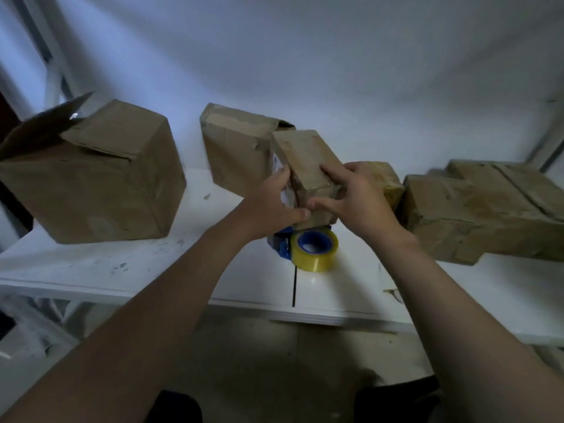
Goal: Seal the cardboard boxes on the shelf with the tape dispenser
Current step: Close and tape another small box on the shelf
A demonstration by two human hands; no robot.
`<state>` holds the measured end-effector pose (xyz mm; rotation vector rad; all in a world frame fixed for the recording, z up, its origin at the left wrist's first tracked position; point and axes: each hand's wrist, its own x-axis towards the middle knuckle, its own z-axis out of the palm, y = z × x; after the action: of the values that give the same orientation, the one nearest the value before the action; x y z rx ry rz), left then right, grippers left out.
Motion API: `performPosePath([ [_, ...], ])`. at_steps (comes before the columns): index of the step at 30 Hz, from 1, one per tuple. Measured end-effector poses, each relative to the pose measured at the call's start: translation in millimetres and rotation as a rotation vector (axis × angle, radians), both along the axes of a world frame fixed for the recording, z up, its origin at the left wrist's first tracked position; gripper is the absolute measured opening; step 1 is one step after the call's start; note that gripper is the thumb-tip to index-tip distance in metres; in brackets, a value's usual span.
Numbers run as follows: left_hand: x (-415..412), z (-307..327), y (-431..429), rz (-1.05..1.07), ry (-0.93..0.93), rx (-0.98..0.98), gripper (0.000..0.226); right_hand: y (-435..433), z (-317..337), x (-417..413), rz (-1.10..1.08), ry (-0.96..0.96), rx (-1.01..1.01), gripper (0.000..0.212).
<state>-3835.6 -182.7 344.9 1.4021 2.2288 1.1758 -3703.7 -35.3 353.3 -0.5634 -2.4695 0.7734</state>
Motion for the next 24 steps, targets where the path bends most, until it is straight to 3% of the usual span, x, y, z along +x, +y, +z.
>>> performPosePath([
  [4, -6, -2, 43, 0.052, 0.185, -0.038, 0.085, 37, -8, 18, -0.037, -0.018, 0.188, 0.065],
  [9, -16, -14, 95, 0.096, 0.276, -0.018, 0.049, 71, -18, 3, -0.089, -0.013, 0.179, 0.044],
  [12, -23, -26, 122, 0.101, 0.239, -0.014, 0.043, 93, -22, -7, -0.146, -0.193, 0.390, 0.060],
  [14, -29, -33, 139, 0.088, 0.239, -0.065, 0.041, 108, -28, -12, -0.205, -0.251, 0.464, 0.053],
  [18, -41, -56, 172, 0.067, 0.274, -0.206, 0.034, 135, -51, -26, -0.284, -0.358, 0.523, 0.038],
  [24, -59, -95, 212, 0.070, 0.326, -0.275, 0.035, 169, -76, -48, -0.359, -0.450, 0.563, 0.048],
])
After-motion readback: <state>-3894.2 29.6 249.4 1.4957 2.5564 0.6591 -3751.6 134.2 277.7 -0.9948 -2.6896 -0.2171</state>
